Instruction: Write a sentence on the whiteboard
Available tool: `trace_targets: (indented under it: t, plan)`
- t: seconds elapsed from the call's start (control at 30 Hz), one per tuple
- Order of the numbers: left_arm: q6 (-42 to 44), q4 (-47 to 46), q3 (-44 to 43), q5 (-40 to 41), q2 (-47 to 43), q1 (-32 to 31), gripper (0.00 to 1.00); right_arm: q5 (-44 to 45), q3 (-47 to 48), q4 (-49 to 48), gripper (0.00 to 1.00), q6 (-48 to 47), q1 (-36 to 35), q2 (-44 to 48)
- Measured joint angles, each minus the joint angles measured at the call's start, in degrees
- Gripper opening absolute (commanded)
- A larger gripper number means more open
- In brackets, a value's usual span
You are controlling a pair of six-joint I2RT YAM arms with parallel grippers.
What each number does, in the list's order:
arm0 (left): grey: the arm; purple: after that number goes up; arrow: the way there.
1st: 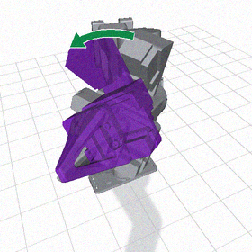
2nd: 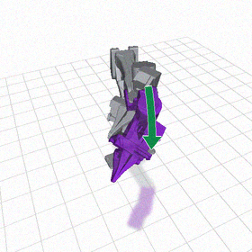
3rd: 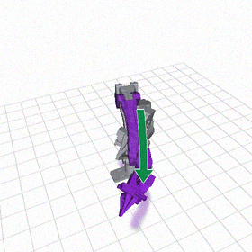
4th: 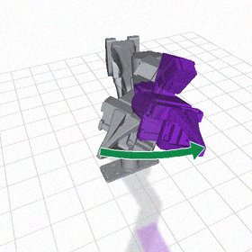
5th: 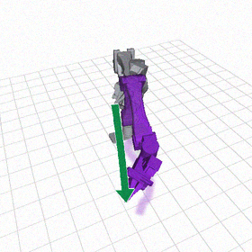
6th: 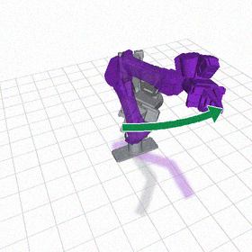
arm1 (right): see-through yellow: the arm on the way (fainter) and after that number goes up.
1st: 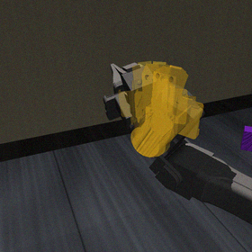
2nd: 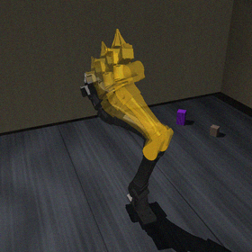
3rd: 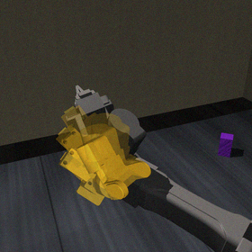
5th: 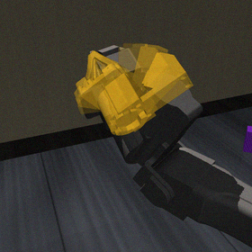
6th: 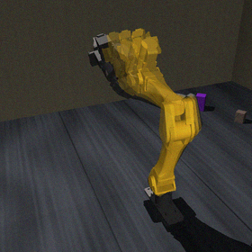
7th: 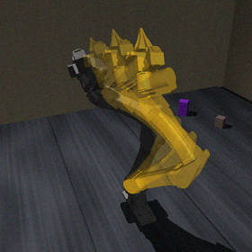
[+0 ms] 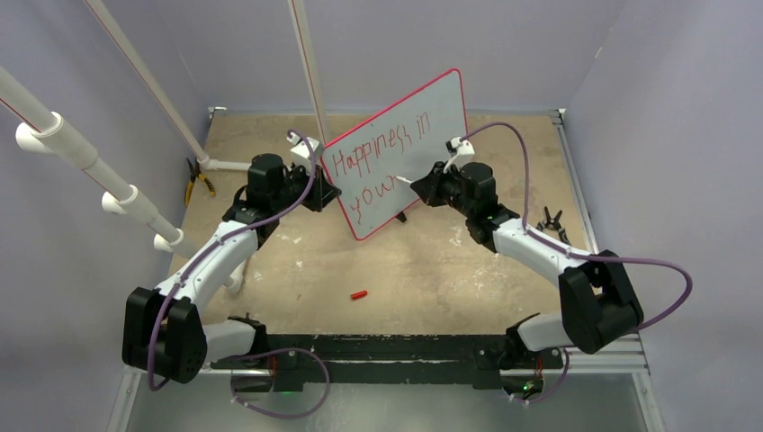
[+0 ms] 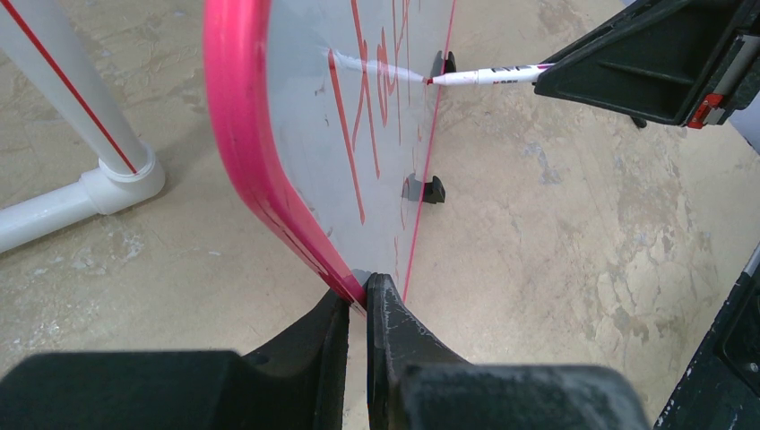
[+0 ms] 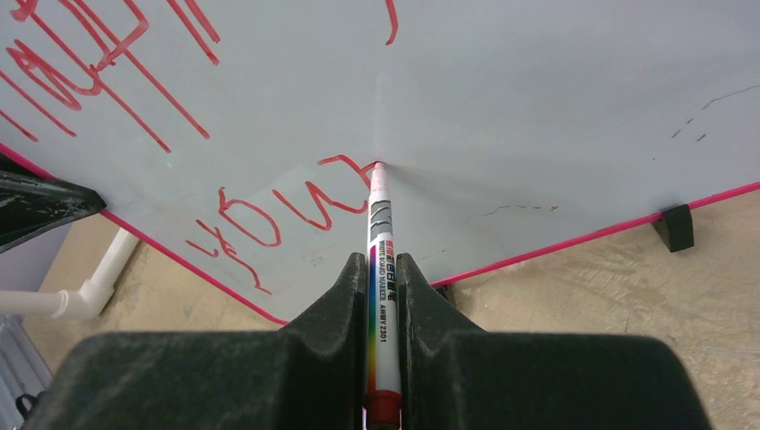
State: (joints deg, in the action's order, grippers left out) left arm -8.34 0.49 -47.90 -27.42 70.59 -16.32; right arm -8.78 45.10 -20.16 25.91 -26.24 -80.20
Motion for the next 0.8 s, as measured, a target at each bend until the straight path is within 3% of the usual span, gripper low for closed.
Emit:
trace_targets:
  t: [0.47,0.8]
  plan:
    - [0.0,0.0,0.0,-0.04,0.0,0.0,0.0,0.31,-0.02,-0.31,0.0,0.0,0.92,0.24]
    - [0.0,-0.02,0.0,-0.28,-0.15,-0.24,0.0,-0.72,-0.66,-2.16,0.0,-0.28,4.37,6.8]
